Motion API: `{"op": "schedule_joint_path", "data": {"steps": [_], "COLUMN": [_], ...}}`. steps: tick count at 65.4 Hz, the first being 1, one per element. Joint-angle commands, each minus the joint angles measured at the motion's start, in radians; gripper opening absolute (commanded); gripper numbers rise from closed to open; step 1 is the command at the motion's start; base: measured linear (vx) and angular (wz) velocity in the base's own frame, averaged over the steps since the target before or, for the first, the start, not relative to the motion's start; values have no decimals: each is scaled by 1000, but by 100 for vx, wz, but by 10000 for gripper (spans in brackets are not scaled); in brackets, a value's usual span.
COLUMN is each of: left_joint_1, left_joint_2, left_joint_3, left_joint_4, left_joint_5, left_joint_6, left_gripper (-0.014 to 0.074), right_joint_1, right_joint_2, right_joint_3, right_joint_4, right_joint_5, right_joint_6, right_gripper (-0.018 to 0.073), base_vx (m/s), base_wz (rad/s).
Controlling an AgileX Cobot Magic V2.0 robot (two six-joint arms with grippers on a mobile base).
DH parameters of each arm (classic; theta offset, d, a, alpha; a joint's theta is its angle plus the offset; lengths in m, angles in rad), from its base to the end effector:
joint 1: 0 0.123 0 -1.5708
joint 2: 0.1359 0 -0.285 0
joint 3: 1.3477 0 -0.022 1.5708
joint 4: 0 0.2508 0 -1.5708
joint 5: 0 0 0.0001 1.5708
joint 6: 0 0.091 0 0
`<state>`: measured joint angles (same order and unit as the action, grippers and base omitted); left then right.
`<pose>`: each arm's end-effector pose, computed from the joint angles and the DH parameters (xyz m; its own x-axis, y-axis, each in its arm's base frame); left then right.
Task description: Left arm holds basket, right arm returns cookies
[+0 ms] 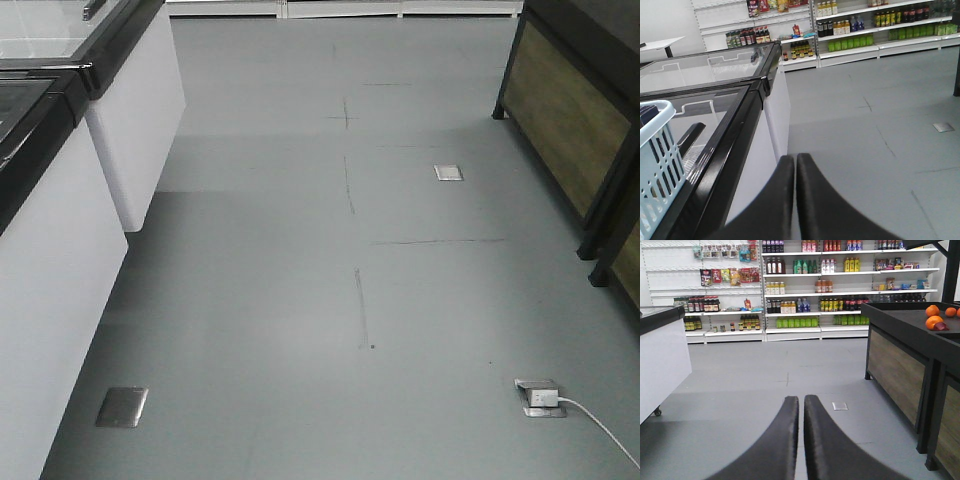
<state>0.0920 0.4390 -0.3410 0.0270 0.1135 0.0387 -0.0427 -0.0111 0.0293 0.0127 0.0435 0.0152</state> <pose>0.1017 0.0097 0.2859 -0.1294 0.0538 -0.9901 -0.0866 0.9941 0.0653 0.0568 -0.0024 0.1999 0.0266 0.0268 -0.9993 0.0414 0.9988 0.0279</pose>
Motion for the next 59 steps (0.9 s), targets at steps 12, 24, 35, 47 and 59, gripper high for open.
{"op": "schedule_joint_path", "data": {"steps": [12, 24, 35, 47, 59], "left_joint_1": [-5, -24, -30, -30, -30], "left_joint_2": [14, 14, 14, 14, 13], "left_joint_3": [-34, -34, -34, -34, -34], "left_joint_4": [-2, -1, -1, -1, -12], "left_joint_5": [-71, -38, -28, -27, -15], "left_joint_6": [-82, -78, -78, -78, -162], "left_gripper": [15, 117, 297, 473, 496], "right_joint_1": [-5, -5, -5, -5, -5], "right_joint_2": [-13, -13, -13, -13, -13], "right_joint_3": [18, 18, 18, 18, 18], "right_joint_4": [-7, -7, -7, -7, -7], "right_joint_5": [-75, -75, -75, -75, -75], "right_joint_6": [-3, -3, -3, -3, -3], "right_gripper": [-6, -6, -6, -6, -6], "base_vx": [0, 0, 0, 0, 0], "base_wz": [0, 0, 0, 0, 0]}}
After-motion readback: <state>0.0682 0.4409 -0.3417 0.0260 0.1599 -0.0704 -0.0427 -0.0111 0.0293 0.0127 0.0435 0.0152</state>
